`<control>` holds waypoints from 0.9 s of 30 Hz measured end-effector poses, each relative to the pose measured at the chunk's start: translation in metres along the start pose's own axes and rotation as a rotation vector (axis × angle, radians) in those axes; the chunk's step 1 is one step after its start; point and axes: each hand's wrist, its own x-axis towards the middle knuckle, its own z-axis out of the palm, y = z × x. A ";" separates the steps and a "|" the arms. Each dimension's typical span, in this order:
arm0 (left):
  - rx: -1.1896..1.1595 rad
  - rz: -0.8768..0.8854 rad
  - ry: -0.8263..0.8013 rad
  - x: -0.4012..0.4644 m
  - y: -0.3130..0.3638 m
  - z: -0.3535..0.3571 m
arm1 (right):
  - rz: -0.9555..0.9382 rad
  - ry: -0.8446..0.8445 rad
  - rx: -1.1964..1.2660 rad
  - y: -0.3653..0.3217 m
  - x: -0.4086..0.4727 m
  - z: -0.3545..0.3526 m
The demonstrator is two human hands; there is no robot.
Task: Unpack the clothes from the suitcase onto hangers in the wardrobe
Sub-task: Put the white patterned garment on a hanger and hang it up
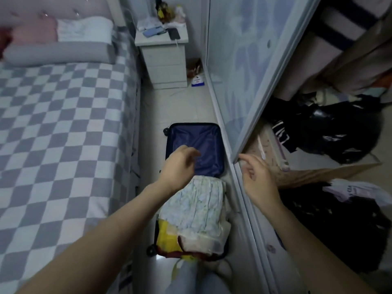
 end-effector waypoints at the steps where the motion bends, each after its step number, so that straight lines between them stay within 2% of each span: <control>1: -0.003 -0.042 0.002 -0.001 -0.013 0.010 | 0.057 -0.016 0.024 0.012 0.000 0.012; 6: 0.006 -0.207 -0.036 -0.006 -0.080 0.068 | 0.325 -0.106 0.084 0.076 -0.010 0.071; 13: 0.059 -0.336 -0.193 0.010 -0.176 0.165 | 0.567 -0.250 0.045 0.184 -0.026 0.157; 22: 0.288 -0.275 -0.443 0.070 -0.293 0.297 | 0.669 -0.241 0.137 0.301 -0.019 0.268; 27: 0.401 -0.137 -0.462 0.097 -0.330 0.349 | 0.622 -0.261 0.148 0.343 -0.002 0.303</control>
